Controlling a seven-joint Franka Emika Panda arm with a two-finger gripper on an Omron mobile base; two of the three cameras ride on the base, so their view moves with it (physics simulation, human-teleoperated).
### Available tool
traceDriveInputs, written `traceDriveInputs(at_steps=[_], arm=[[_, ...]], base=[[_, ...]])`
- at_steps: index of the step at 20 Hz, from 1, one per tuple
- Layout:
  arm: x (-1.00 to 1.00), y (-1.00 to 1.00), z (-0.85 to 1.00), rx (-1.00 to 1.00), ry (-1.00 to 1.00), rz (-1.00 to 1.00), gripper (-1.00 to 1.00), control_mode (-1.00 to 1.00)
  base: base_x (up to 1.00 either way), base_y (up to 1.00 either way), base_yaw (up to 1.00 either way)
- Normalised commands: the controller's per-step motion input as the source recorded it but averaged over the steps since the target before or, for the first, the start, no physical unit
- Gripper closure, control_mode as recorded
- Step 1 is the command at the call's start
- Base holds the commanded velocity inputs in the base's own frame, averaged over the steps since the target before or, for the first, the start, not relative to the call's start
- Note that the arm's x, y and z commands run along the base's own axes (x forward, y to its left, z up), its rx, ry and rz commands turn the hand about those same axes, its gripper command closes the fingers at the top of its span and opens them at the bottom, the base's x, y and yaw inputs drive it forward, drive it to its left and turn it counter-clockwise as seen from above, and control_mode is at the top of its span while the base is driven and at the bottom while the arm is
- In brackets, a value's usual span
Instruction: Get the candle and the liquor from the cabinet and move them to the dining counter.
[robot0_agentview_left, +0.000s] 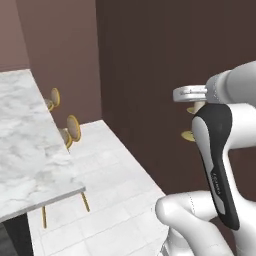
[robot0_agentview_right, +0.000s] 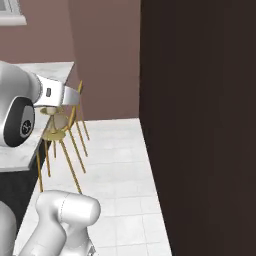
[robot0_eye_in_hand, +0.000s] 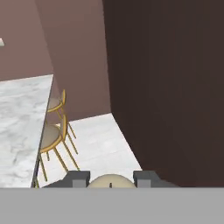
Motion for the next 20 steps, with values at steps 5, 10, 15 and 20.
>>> traceDriveInputs(at_steps=[5,10,15,20], arm=[[0.0,0.0,0.0,0.0,0.0,0.0,1.0,1.0],[0.0,0.0,0.0,0.0,0.0,0.0,1.0,1.0],[0.0,0.0,0.0,0.0,0.0,0.0,1.0,1.0],[0.0,0.0,0.0,0.0,0.0,0.0,1.0,1.0]], base=[[0.9,-0.5,0.71],[0.87,-0.57,0.69],[0.7,-0.77,0.63],[0.43,-0.91,0.6]])
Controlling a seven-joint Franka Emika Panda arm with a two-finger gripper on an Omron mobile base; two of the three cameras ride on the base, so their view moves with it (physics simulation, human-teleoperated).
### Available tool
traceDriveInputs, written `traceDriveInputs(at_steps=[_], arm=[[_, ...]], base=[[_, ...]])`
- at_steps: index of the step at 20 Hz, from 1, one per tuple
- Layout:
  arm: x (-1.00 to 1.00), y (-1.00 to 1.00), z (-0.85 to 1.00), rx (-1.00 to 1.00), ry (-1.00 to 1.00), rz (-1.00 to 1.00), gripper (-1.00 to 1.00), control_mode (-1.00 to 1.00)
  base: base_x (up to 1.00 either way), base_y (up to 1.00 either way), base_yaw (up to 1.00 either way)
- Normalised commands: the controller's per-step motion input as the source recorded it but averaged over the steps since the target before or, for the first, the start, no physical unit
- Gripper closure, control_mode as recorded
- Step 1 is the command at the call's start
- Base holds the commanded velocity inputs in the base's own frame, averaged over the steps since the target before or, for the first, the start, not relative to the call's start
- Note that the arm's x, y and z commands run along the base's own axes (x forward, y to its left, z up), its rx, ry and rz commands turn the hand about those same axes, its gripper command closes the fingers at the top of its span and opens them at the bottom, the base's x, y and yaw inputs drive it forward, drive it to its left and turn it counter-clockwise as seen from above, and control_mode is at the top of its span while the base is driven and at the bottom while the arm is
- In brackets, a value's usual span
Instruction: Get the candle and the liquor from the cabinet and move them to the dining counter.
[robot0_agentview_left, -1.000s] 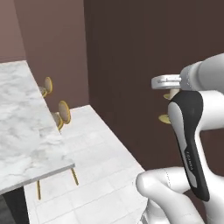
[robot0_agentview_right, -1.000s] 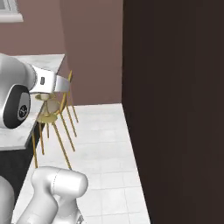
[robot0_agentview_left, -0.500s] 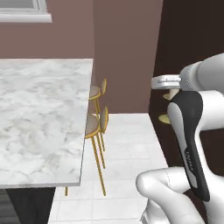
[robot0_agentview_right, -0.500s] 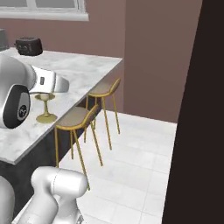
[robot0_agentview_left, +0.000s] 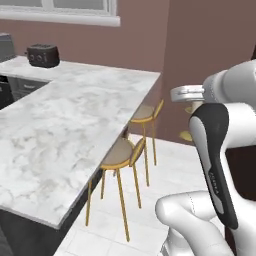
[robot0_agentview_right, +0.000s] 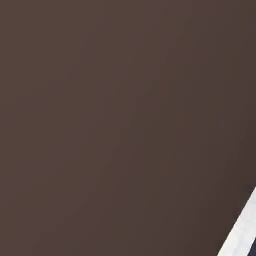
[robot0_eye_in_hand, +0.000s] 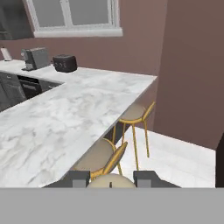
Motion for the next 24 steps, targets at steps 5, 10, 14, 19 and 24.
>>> traceDriveInputs(at_steps=[5,10,14,19,24], arm=[[0.0,0.0,0.0,0.0,0.0,0.0,1.0,1.0],[0.0,0.0,0.0,0.0,0.0,0.0,1.0,1.0],[0.0,0.0,0.0,0.0,0.0,0.0,1.0,1.0],[0.0,0.0,0.0,0.0,0.0,0.0,1.0,1.0],[0.0,0.0,0.0,0.0,0.0,0.0,1.0,1.0]], base=[[0.25,-0.99,0.58],[0.34,-0.84,0.65],[0.41,-0.62,0.7],[0.44,-0.32,0.65],[0.33,-0.04,0.48]])
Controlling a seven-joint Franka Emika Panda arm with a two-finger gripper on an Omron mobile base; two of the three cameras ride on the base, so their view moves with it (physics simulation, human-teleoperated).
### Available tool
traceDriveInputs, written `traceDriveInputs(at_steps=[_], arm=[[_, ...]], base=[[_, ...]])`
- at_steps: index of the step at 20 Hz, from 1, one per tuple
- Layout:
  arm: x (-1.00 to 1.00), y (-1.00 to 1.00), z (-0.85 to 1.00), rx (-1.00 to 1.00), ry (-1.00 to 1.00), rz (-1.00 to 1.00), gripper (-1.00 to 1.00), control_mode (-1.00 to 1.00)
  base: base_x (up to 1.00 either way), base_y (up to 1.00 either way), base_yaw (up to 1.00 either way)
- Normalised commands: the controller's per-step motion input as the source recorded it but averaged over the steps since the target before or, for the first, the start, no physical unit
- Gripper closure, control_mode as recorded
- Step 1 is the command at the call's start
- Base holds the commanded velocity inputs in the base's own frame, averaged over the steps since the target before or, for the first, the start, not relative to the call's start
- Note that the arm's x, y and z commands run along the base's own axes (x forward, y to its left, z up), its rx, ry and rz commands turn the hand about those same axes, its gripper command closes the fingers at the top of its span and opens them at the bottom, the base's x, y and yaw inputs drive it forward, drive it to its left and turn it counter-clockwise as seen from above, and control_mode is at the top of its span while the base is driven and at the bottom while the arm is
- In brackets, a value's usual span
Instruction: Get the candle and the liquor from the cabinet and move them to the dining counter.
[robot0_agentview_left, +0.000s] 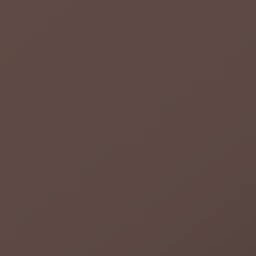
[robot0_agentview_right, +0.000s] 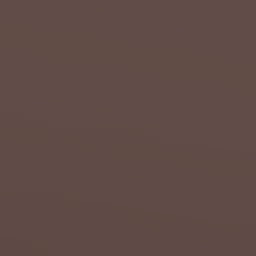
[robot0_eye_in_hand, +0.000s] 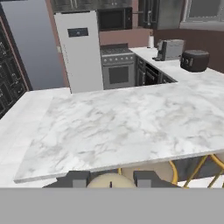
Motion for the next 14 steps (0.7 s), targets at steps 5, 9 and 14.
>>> traceDriveInputs(at_steps=[5,9,14], arm=[[0.0,0.0,0.0,0.0,0.0,0.0,1.0,1.0],[0.0,0.0,0.0,0.0,0.0,0.0,1.0,1.0],[0.0,0.0,0.0,0.0,0.0,0.0,1.0,1.0]], base=[[0.28,-0.21,0.29],[0.5,-0.38,0.07],[0.67,-0.44,0.01]])
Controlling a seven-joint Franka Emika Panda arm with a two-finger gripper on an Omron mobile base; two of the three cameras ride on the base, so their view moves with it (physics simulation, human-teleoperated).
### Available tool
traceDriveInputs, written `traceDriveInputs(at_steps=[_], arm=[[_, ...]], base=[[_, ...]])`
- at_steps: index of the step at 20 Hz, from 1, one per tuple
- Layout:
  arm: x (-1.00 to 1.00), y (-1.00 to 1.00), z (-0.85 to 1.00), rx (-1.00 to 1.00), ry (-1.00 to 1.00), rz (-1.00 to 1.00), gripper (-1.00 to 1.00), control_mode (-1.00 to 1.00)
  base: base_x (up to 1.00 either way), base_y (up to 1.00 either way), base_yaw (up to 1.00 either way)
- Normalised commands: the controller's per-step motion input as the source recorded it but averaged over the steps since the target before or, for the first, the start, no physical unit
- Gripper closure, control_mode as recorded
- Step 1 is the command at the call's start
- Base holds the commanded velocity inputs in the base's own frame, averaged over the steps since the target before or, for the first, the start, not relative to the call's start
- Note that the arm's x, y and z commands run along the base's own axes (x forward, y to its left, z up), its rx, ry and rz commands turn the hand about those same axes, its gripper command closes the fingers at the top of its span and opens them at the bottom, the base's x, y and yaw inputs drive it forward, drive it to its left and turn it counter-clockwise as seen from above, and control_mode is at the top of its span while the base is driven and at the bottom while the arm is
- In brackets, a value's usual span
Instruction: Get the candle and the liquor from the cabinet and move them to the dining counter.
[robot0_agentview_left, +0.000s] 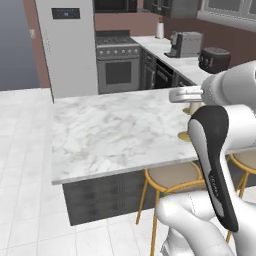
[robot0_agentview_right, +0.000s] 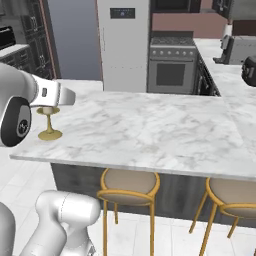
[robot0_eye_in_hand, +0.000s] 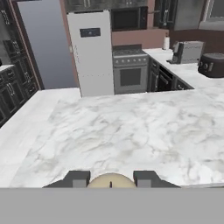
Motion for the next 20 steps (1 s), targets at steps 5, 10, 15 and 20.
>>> traceDriveInputs(at_steps=[5,10,15,20], arm=[[0.0,0.0,0.0,0.0,0.0,0.0,1.0,1.0],[0.0,0.0,0.0,0.0,0.0,0.0,1.0,1.0],[0.0,0.0,0.0,0.0,0.0,0.0,1.0,1.0],[0.0,0.0,0.0,0.0,0.0,0.0,1.0,1.0]], base=[[0.45,-0.54,0.0],[0.45,-0.44,0.0],[0.46,-0.38,0.08],[0.55,-0.25,0.11]])
